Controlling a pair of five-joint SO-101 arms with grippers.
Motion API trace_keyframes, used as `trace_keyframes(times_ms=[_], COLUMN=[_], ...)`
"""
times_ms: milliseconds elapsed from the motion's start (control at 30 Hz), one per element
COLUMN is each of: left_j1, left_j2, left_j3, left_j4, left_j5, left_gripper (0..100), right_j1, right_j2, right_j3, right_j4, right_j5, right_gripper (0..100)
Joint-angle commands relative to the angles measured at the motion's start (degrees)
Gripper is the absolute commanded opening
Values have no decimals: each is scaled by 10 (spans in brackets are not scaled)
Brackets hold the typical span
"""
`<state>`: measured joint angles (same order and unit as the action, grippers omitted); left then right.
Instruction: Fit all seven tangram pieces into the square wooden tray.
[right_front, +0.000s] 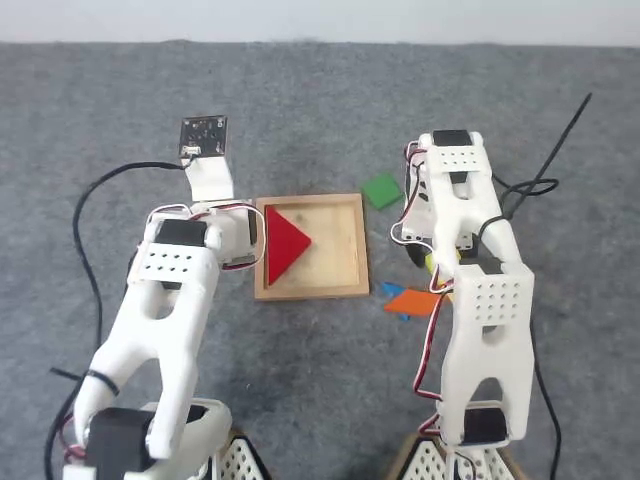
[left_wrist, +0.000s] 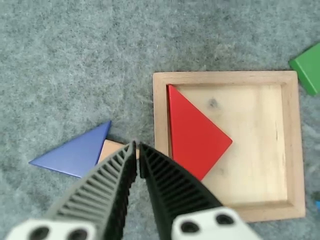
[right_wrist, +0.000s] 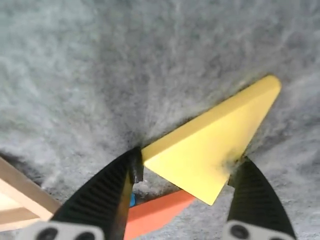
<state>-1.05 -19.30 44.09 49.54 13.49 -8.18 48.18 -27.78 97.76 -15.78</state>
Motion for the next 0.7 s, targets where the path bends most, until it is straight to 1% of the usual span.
trace_keyframes(times_ms=[0,467,667], left_j1=[3,3,3], left_j2=[-4,-4,-8], left_j3=[-27,-27,-27], left_j4=[2,2,4], left_j5=[-7,-7,-7], left_gripper=[15,15,15], right_j1=[0,-32,-28], right_j2=[-29,-145,-180], right_j3=[1,1,2], right_j4=[9,37,43], right_j5=[11,11,11], right_gripper=[210,210,212])
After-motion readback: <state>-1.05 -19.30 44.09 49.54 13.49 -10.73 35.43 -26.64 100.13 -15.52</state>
